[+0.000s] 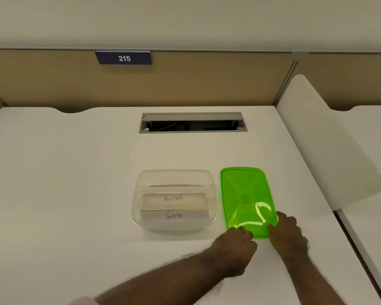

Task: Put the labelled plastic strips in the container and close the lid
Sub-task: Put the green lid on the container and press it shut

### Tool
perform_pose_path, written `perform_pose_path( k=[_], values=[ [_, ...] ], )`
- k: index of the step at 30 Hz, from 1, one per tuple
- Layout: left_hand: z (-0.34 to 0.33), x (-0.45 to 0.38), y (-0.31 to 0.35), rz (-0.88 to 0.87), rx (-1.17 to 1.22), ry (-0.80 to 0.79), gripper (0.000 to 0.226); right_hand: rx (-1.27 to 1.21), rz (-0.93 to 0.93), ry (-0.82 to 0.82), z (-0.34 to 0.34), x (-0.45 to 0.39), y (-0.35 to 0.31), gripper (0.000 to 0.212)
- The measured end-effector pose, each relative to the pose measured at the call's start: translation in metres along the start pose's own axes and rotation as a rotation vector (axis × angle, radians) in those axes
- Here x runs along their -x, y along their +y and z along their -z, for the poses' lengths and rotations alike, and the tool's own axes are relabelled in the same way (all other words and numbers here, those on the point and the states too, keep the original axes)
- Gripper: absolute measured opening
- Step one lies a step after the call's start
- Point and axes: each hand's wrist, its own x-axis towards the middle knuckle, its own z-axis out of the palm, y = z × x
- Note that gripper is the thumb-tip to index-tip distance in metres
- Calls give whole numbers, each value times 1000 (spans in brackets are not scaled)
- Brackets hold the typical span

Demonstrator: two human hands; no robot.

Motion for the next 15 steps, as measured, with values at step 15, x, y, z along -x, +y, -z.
perform_pose_path(
  k=[15],
  values=[
    [-21, 8, 2, 168, 118, 124, 40, -205, -28, -129, 26, -9, 11, 20]
  ],
)
